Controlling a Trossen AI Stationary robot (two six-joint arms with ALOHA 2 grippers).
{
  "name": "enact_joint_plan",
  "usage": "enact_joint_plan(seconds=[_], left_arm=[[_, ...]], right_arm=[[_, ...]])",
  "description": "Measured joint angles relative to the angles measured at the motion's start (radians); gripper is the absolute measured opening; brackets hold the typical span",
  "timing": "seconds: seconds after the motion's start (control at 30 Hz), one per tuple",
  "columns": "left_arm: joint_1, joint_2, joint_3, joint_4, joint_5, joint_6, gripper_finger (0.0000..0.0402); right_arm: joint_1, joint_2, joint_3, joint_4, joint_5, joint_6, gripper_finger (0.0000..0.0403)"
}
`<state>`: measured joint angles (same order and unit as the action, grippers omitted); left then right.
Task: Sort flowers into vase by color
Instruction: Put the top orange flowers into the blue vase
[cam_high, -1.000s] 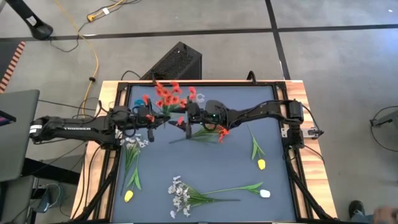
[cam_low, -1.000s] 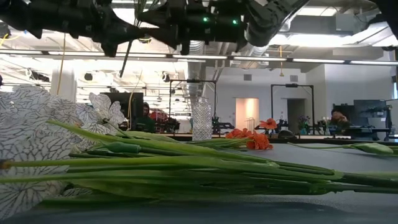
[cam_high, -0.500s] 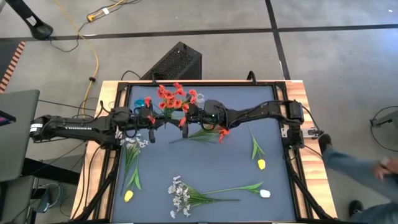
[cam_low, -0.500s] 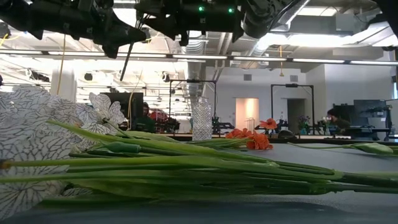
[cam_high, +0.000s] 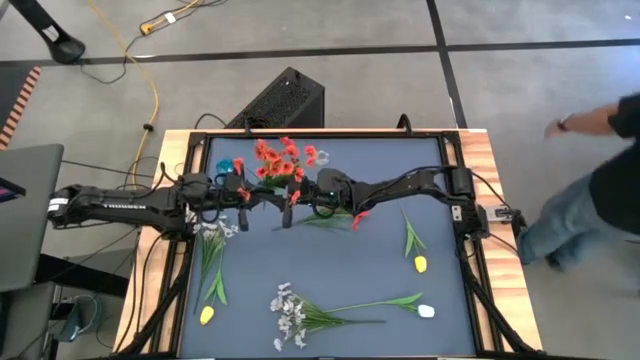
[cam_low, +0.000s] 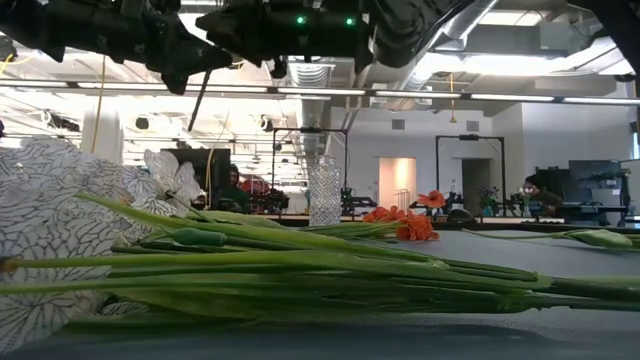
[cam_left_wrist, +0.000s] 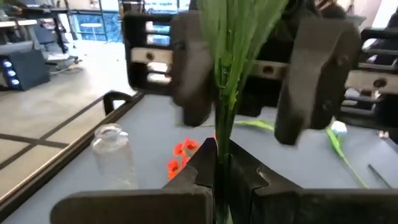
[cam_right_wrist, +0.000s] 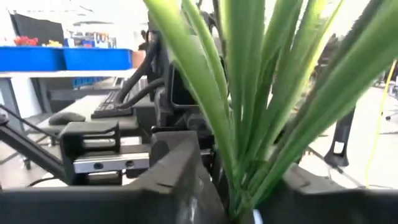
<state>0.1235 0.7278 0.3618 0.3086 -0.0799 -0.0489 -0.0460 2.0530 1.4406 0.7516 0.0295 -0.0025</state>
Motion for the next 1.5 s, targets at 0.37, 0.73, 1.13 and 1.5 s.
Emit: enact_joint_plan(seconds=[0.37,0.73,1.13,1.5], left_arm=[[-0.004,-0.053,0.001,-0.056,0.006,0.044,0.0046],[-0.003,-0.28,0.188,-0.811,-0.319,-0.212,0.0205],[-0.004,-0.46,0.26,-1.045,-0.556,-0.338,0.0215],[-0.004,-0.501,0.306,-1.09,-0.537,-0.354,0.0215]], right_arm=[[-0.005,-0.013,-0.002,0.026,-0.001,-0.002,0.0026],[-0.086,0.078,0.133,0.049,-0.001,0.037,0.0026],[-0.16,0.493,0.719,-0.032,0.001,0.064,0.0029],[-0.206,0.635,0.874,-0.02,0.053,0.109,0.0029]])
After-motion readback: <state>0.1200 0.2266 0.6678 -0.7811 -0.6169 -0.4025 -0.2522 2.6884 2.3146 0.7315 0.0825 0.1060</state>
